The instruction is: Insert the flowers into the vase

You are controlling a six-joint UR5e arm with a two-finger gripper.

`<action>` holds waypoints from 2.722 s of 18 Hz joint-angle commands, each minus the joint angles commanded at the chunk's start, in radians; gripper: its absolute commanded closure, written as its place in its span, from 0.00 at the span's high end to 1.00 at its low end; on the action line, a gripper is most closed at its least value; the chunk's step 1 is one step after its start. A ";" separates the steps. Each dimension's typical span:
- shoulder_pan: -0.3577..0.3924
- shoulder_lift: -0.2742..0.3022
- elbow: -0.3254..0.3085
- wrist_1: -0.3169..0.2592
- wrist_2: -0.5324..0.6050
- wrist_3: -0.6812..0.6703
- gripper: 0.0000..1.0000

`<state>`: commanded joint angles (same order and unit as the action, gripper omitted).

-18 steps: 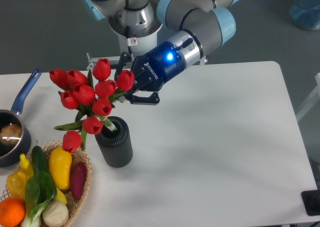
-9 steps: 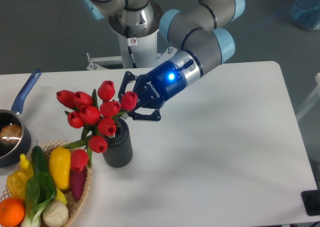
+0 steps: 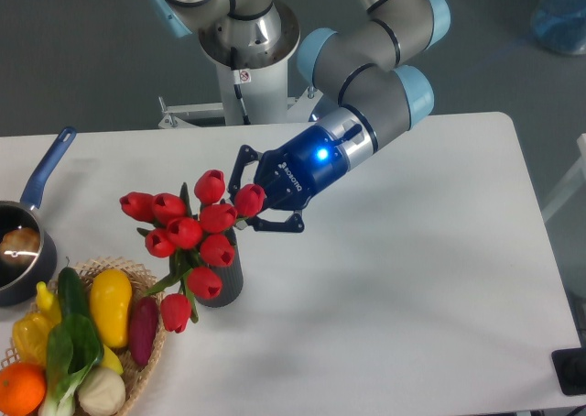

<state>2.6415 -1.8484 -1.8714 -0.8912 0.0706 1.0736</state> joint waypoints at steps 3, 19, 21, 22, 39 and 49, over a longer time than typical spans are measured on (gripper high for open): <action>-0.002 0.002 -0.018 -0.002 0.005 0.017 0.00; -0.002 0.002 -0.120 -0.003 0.034 0.141 0.26; 0.000 0.003 -0.132 -0.005 0.035 0.166 0.51; 0.000 0.003 -0.134 -0.005 0.037 0.167 0.66; 0.155 0.136 -0.126 -0.005 0.301 0.178 1.00; 0.262 0.064 0.096 -0.002 0.567 0.190 1.00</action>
<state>2.9038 -1.7840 -1.7749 -0.8928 0.6377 1.2640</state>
